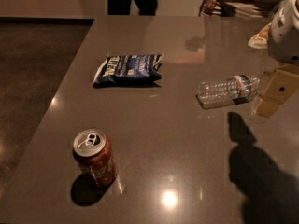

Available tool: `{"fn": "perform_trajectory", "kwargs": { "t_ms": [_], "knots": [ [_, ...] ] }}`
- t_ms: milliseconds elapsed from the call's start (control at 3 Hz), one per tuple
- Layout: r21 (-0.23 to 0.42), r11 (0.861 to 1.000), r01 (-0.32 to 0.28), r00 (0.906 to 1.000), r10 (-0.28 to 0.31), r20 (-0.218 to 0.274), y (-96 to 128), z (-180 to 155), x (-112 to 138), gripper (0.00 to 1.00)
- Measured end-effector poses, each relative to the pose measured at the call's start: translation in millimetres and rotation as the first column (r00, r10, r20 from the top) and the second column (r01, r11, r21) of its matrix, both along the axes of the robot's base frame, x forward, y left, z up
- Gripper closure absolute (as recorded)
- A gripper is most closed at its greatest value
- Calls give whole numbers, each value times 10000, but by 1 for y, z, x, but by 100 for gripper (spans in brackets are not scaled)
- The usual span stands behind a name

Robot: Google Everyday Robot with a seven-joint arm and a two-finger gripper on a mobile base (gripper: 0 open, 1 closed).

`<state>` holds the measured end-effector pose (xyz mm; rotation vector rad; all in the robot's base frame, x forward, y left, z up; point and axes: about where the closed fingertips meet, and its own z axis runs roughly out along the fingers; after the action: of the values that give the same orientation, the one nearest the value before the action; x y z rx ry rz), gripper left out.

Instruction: Knock coke can over

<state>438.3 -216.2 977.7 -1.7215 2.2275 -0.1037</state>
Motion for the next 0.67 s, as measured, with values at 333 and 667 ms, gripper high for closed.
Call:
{"fn": "perform_trajectory", "kwargs": {
  "t_ms": [333,667],
  "knots": [
    [0,10000,0,10000,0,2,0,0,0,0],
    [542,9984,-128,9999,126,40,8,-3,-5,0]
  ]
}}
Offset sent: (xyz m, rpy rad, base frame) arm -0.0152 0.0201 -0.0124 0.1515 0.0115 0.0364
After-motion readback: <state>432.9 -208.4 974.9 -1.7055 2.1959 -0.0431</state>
